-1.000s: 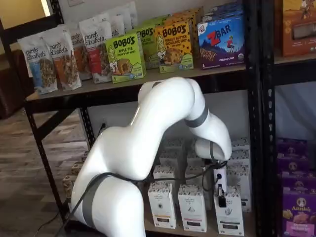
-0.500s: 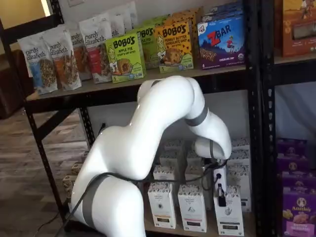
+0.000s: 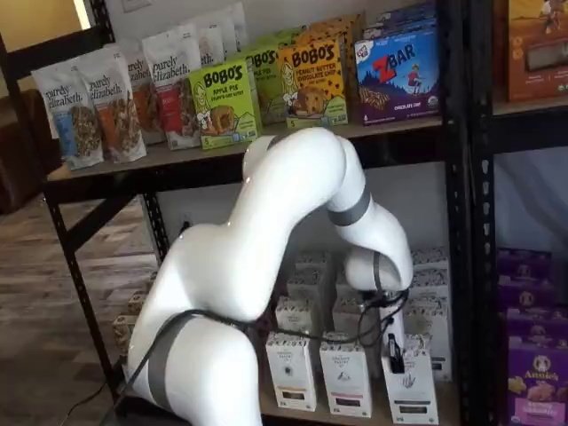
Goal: Pick up the white box with a green strip in the middle, on the bottom shelf, the sixth box from the left
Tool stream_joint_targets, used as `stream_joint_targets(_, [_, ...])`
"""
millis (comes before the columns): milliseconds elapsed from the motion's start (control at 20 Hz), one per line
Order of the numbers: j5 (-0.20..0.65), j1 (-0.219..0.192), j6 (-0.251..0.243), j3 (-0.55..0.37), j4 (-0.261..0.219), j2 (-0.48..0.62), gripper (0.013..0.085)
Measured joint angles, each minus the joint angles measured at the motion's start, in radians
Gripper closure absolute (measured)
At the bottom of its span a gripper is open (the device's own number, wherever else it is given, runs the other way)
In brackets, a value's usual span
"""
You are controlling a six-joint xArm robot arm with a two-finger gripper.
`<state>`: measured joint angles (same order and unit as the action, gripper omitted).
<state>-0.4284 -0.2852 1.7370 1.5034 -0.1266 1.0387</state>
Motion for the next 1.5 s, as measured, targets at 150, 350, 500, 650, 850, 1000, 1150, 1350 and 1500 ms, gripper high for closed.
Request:
stream_joint_targets(150, [0.026,0.007,-0.034,-0.072,-0.028,-0.038,0.0530])
stream_joint_targets(350, [0.064,0.017,-0.065,-0.194,-0.049,-0.109,0.0530])
stream_joint_targets(500, [0.109,0.023,-0.083,-0.305,-0.059,-0.178,0.0530])
stream_joint_targets(650, [0.121,0.034,-0.126,-0.408,-0.092,-0.258,0.0530])
stream_joint_targets(850, [0.115,0.061,-0.278,-0.545,-0.221,-0.384,0.0530])
stream_joint_targets(1000, [0.090,0.097,-0.316,-0.636,-0.225,-0.482,0.0530])
stream_joint_targets(1150, [0.069,0.133,-0.290,-0.718,-0.160,-0.584,0.0530])
stream_joint_targets(1350, [0.023,0.172,-0.211,-0.800,-0.037,-0.721,0.0530])
stream_joint_targets(1500, [-0.019,0.193,-0.203,-0.838,-0.008,-0.808,0.0530])
